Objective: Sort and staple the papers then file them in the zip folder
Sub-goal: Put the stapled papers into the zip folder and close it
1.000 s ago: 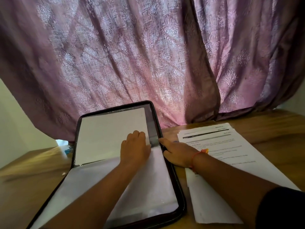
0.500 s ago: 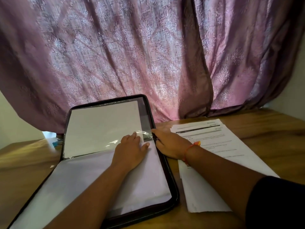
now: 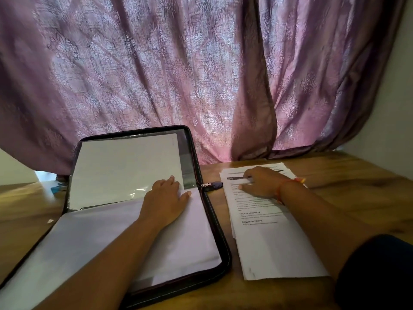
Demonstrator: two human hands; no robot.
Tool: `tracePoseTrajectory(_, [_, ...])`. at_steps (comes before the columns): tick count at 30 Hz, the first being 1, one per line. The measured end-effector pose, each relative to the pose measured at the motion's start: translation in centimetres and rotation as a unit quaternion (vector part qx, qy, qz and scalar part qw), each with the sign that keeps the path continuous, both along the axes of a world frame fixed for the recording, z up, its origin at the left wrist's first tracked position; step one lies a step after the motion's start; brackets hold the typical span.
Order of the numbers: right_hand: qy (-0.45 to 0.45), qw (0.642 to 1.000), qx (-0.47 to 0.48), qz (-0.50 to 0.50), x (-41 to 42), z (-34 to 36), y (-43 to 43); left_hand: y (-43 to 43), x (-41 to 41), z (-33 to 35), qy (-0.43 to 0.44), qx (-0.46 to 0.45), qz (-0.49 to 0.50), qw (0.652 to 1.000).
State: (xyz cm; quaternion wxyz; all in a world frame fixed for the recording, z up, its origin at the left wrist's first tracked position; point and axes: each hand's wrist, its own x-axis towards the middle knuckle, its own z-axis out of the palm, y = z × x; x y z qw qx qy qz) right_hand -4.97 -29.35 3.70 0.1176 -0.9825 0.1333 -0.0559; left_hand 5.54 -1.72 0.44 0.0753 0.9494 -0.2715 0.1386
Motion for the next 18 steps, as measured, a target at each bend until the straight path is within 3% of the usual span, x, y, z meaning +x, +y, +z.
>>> tracePoseTrajectory(10, [-0.032, 0.997, -0.065, -0.006, 0.3, -0.9, -0.5, 0.0, -0.8, 0.6, 0.007, 0.009, 0.007, 1.000])
tracePoseTrajectory(18, [-0.053, 0.997, -0.051, -0.017, 0.6, -1.3, -1.0, 0.4, -1.0, 1.0, 0.020, 0.014, 0.001, 1.000])
